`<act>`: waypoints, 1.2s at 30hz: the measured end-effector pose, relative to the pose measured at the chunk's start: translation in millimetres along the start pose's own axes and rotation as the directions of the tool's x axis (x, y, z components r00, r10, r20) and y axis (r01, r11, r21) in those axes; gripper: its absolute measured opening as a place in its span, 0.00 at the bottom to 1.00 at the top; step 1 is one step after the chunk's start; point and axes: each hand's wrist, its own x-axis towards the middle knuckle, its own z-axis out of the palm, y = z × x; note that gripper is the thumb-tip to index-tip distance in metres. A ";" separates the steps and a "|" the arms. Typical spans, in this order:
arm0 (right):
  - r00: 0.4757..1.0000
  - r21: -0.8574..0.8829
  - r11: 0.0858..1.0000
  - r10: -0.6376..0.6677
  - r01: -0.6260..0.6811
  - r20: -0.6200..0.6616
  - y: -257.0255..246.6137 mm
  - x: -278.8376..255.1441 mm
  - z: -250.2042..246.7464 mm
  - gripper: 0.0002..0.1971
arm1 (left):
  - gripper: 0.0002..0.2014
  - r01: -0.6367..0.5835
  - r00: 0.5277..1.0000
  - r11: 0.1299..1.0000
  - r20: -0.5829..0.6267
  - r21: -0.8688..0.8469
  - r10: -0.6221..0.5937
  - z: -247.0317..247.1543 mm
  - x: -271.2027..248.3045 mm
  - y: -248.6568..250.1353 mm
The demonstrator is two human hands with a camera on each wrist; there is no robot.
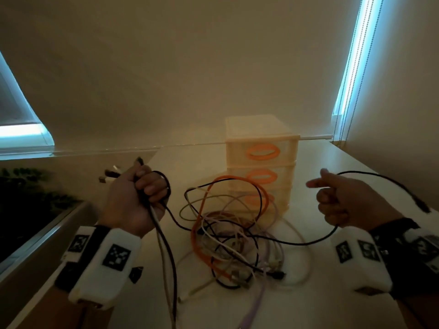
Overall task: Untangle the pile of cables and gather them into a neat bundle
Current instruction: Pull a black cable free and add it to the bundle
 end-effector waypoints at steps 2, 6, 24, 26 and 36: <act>1.000 -0.237 0.971 -0.030 0.028 -0.006 4.6 -5.7 9.0 0.23 | 0.20 0.013 0.996 1.000 0.085 -0.019 -0.012 9.7 -6.8 -11.1; 0.997 -0.486 0.873 0.009 0.031 0.081 8.0 -16.3 27.1 0.28 | 0.20 0.066 0.967 0.998 0.245 -0.004 -0.063 24.8 -20.0 -30.0; 0.719 -0.096 0.887 -0.298 0.452 0.628 52.3 -72.5 139.0 0.12 | 0.21 0.057 0.924 0.997 0.375 0.051 -0.072 45.3 -38.3 -55.2; 0.714 -0.220 0.828 -0.274 0.515 0.644 50.3 -72.7 133.7 0.06 | 0.21 0.021 0.926 0.998 0.374 0.065 -0.044 42.8 -37.3 -45.9; 0.807 -0.386 0.730 -0.388 0.564 0.445 33.2 -50.6 100.9 0.15 | 0.22 0.067 0.881 0.982 0.472 -0.179 0.026 17.9 -23.1 12.5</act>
